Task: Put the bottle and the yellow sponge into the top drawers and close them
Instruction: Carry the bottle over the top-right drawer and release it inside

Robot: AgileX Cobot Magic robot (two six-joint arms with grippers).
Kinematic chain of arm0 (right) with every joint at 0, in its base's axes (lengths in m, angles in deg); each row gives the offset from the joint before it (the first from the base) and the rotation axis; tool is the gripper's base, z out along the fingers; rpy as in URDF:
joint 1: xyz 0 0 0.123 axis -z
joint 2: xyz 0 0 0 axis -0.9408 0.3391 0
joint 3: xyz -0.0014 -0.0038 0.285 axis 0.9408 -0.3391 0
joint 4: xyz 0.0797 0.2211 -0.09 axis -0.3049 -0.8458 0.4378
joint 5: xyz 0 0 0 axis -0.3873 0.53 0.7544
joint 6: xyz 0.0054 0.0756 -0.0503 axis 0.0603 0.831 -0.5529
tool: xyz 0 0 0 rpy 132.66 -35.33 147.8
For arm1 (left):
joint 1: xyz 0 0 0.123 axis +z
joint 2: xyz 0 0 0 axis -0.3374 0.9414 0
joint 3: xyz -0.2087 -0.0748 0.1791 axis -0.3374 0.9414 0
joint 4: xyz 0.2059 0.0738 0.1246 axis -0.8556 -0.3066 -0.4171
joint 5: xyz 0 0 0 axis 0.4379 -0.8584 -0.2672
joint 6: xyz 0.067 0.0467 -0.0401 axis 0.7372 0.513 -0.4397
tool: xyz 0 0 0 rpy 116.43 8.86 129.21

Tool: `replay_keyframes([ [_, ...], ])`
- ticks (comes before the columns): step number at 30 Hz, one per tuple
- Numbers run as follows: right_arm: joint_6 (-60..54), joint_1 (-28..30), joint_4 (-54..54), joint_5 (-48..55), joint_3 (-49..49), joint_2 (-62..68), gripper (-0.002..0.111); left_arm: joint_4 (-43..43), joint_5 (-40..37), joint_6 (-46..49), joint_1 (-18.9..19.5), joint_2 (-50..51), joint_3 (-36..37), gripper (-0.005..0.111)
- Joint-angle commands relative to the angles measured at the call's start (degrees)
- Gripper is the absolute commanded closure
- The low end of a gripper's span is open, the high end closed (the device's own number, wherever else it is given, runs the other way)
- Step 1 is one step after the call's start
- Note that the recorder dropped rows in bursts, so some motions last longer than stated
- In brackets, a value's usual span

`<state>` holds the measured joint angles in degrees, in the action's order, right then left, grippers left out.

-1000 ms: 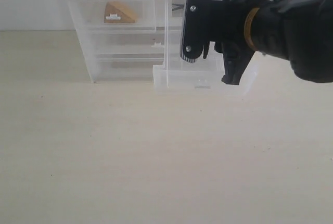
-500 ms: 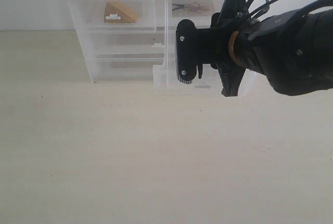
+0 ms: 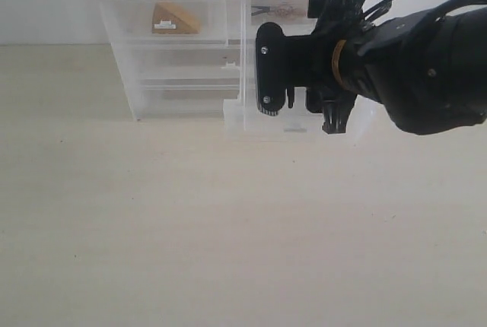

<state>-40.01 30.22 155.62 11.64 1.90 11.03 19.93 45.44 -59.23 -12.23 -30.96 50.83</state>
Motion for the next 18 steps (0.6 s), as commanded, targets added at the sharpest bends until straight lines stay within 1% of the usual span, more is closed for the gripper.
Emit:
replay_keyframes([
  [1,0.5,0.0,-2.4,-3.1,-0.2,-1.3,0.042,0.1,0.0,-0.1,0.2,-0.2,0.0,0.103],
  [2,0.5,0.0,-2.8,-4.0,-0.2,-1.7,0.046,0.1,0.0,-0.1,0.2,-0.2,0.0,0.103],
  [3,0.5,0.0,-3.6,-7.1,-0.2,-3.3,0.054,0.1,0.0,-0.1,0.2,-0.2,0.0,0.103],
  [4,0.5,0.0,-3.8,-8.6,-0.2,-4.2,0.058,0.1,0.0,-0.1,0.2,-0.2,0.0,0.103],
  [5,0.9,0.0,-4.7,-10.6,-0.2,-6.0,0.060,0.1,0.0,-0.1,0.2,-0.2,0.0,0.103],
  [7,3.7,0.0,-8.1,-10.8,-0.2,-9.3,0.060,0.1,0.0,-0.1,0.2,-0.2,0.0,0.103],
  [8,4.9,0.0,-11.3,-10.1,-0.2,-10.9,0.060,0.1,0.0,-0.1,0.2,-0.2,0.0,0.103],
  [9,6.8,0.0,-16.3,-9.2,-0.2,-12.6,0.064,0.1,0.0,-0.1,0.2,-0.2,0.0,0.103],
  [10,7.7,0.0,-22.4,-8.7,-0.2,-14.7,0.073,0.1,0.0,-0.1,0.2,-0.2,0.0,0.103],
  [11,4.5,0.0,-30.7,-8.8,-0.7,-16.8,0.098,0.1,0.0,-0.1,0.2,-0.2,0.0,0.103],
  [12,-1.2,0.0,-36.4,-10.4,-1.4,-18.4,0.108,0.1,0.0,-0.1,0.2,-0.2,0.0,0.103],
  [13,-9.8,-1.0,-46.6,-12.7,-2.9,-19.3,0.109,0.1,0.0,-0.1,0.2,-0.2,0.0,0.103],
  [15,-26.0,-5.0,-61.3,-9.8,-5.8,-17.9,0.109,0.1,0.0,-0.1,0.2,-0.2,0.0,0.103],
  [17,-32.8,-7.8,-63.2,-5.7,-6.5,-15.1,0.109,0.1,0.0,-0.1,0.2,-0.2,0.0,0.103],
  [18,-33.0,-8.6,-63.2,-4.4,-6.5,-13.8,0.109,0.1,0.0,-0.1,0.2,-0.2,0.0,0.103],
])
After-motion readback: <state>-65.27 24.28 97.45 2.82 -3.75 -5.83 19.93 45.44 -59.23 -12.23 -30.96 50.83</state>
